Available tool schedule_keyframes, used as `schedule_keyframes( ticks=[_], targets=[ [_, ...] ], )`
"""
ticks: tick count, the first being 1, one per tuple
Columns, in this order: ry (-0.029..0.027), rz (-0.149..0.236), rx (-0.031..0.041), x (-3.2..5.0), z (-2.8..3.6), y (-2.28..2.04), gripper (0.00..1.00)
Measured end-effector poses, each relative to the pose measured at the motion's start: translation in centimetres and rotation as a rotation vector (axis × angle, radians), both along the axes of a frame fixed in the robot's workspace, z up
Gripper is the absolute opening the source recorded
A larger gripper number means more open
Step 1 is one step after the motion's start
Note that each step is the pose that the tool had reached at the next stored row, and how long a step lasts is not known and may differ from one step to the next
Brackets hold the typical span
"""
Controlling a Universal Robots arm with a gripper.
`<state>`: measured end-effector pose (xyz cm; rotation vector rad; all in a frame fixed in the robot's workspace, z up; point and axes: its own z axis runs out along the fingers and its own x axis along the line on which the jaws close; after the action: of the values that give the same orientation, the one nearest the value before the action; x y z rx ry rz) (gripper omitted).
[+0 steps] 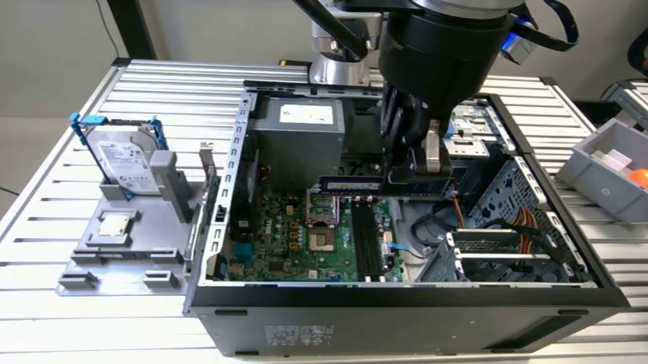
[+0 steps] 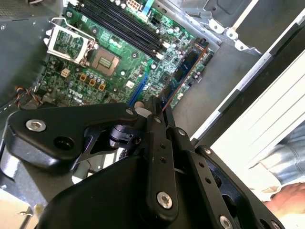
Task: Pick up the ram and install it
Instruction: 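Pick up the ram and move it above insertion slot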
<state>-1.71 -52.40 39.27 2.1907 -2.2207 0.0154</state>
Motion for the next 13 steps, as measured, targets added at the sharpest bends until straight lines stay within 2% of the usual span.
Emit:
schedule_keyframes(
  ticks=[13],
  targets=[
    [0.0000, 0.000, 0.0000, 1.19, 0.00, 0.02, 0.00]
  ],
)
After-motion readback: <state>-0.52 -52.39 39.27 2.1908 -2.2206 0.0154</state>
